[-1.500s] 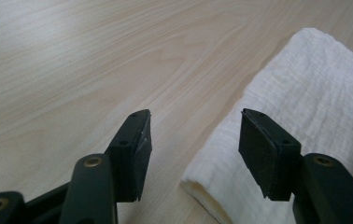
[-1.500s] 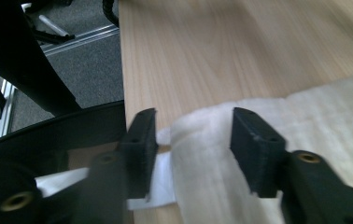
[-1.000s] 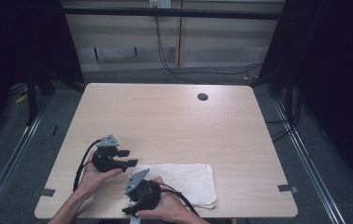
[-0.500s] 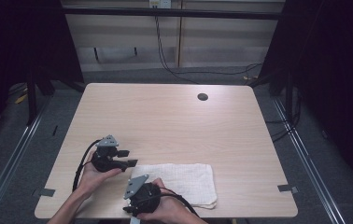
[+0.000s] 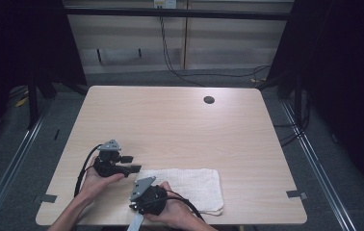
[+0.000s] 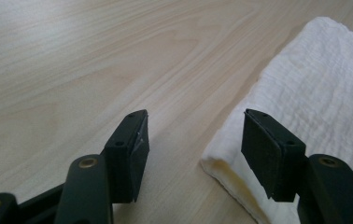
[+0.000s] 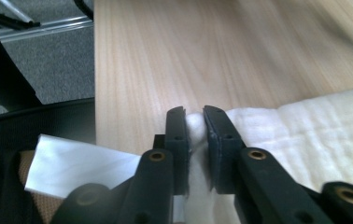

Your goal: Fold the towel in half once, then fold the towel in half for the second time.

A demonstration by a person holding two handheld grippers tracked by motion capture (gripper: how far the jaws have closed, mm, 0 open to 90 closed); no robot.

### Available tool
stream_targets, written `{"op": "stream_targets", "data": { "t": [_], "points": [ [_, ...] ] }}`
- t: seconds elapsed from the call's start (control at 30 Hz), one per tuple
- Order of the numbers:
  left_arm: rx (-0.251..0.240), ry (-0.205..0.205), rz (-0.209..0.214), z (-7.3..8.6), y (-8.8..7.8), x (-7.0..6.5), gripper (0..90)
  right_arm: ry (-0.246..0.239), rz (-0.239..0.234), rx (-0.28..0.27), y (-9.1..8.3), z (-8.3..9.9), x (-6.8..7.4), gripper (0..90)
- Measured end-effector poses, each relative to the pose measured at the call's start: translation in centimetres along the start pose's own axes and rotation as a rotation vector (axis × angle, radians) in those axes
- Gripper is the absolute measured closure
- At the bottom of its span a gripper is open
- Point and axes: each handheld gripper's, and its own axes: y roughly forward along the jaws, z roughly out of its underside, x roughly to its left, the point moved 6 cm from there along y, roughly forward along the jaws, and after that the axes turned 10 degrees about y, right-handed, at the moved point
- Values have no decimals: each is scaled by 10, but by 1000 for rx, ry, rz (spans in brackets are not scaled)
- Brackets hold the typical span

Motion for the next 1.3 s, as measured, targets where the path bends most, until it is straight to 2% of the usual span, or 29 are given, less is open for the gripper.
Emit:
{"op": "stream_targets", "data": {
  "t": [0.03,0.13,0.17,0.23,0.27,0.37,0.4,0.43,0.47,0.53,0.57,0.6,0.67,0.7,0.73,0.77,0.8,0.9,0.97,1.0,1.03,1.1,1.17,1.2,1.3],
  "points": [
    [6,1,5,1,0,-1,415,-4,3,-4,0,0,-1,818],
    [14,3,13,2,2,-2,421,28,-5,-2,0,0,-2,826],
    [26,12,30,3,4,-3,432,27,-8,-9,0,0,-2,826],
    [37,14,34,3,6,-4,445,31,-10,-4,0,0,-2,827],
    [63,25,54,6,11,-7,464,39,-13,-3,0,0,-2,826],
    [80,44,45,7,13,-8,496,38,-14,-2,0,0,-3,827],
    [85,42,66,8,13,-9,506,43,-16,0,0,-1,-3,827],
    [85,42,66,8,13,-9,504,43,-16,0,0,-1,-3,827],
    [89,63,65,10,13,-13,503,59,-26,2,0,-1,-4,827],
    [96,69,64,11,12,-17,503,67,-25,6,0,-1,-4,827],
    [102,78,67,11,12,-19,531,61,-21,1,0,0,-3,827],
    [103,87,56,12,12,-19,531,61,-21,1,0,0,-3,827],
    [95,90,60,13,12,-21,657,62,-21,2,0,-1,-3,827],
    [99,111,57,13,12,-22,657,72,-21,3,0,-1,-4,827],
    [98,120,70,13,13,-23,799,84,-27,2,-1,0,-4,829],
    [92,115,83,13,14,-24,799,84,-27,2,-1,0,-4,829],
    [93,113,85,13,14,-24,845,91,-25,4,-2,1,-3,832],
    [81,83,111,13,13,-23,853,91,-32,7,-3,1,-3,838],
    [75,76,113,13,12,-23,854,90,-37,11,-4,1,-3,839],
    [52,62,125,10,9,-23,854,85,-41,12,-6,-1,-2,841],
    [52,62,125,10,9,-23,854,85,-41,12,-6,-1,-2,841],
    [20,51,122,7,6,-24,853,89,-56,-3,-9,-4,-2,841],
    [10,47,122,5,4,-23,851,94,-56,-15,-12,-7,-2,841],
    [-11,31,124,2,1,-23,851,106,-68,-35,-16,-10,-3,841],
    [-22,26,118,0,-2,-21,851,108,-71,-69,-21,-14,-4,841]
  ]
}}
